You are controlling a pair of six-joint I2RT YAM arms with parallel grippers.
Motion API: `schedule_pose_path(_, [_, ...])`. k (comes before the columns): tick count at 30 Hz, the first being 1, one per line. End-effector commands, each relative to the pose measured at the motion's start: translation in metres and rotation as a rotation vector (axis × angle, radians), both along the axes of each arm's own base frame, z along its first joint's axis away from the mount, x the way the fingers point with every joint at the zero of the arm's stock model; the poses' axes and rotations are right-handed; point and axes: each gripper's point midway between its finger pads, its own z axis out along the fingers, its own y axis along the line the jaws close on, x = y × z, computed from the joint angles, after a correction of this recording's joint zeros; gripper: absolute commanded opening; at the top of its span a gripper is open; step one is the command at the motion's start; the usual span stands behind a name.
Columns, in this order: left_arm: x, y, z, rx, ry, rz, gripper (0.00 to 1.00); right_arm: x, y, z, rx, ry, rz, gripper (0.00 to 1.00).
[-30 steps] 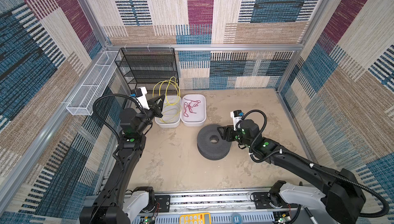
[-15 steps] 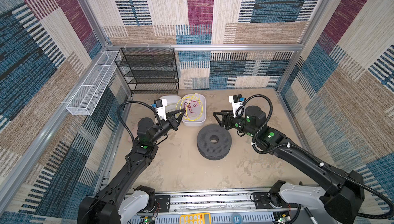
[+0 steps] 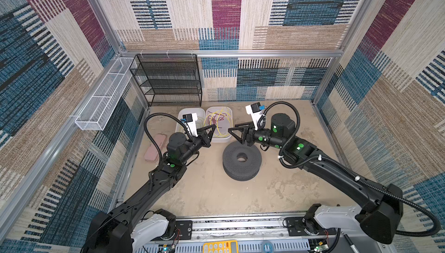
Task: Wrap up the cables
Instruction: 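Release the spool and grasp the yellow cable with the right gripper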
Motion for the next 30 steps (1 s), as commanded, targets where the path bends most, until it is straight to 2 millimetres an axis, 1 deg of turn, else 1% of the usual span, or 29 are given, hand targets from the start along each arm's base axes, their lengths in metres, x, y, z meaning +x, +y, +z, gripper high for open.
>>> schedule_pose_path(1, [0.004,0.004,-0.006,0.057,-0.004,0.052,0.00,0.013,0.007,-0.009,-0.055,-0.003,-0.030,0.60])
schedule_pose_path(7, [0.003,0.008,-0.010,0.095,0.000,0.083,0.00,0.016,0.027,-0.024,-0.071,0.042,0.007,0.58])
schedule_pose_path(12, [0.005,0.010,-0.010,0.102,0.003,0.101,0.00,0.017,0.040,-0.031,-0.097,0.049,0.016,0.57])
schedule_pose_path(16, [0.008,0.009,-0.008,0.133,0.010,0.107,0.00,0.026,0.046,-0.040,-0.135,0.062,-0.016,0.56])
schedule_pose_path(20, [0.008,0.009,-0.002,0.132,-0.002,0.107,0.00,0.040,0.045,-0.055,-0.188,0.091,-0.088,0.51])
schedule_pose_path(23, [0.006,0.009,-0.002,0.132,-0.005,0.107,0.00,0.049,0.036,-0.057,-0.191,0.093,-0.163,0.38])
schedule_pose_path(27, [0.004,0.014,-0.005,0.138,-0.005,0.126,0.00,0.053,0.021,-0.047,-0.166,0.061,-0.246,0.24])
schedule_pose_path(30, [0.002,0.015,-0.005,0.137,-0.008,0.128,0.00,0.056,0.009,-0.041,-0.166,0.032,-0.301,0.17])
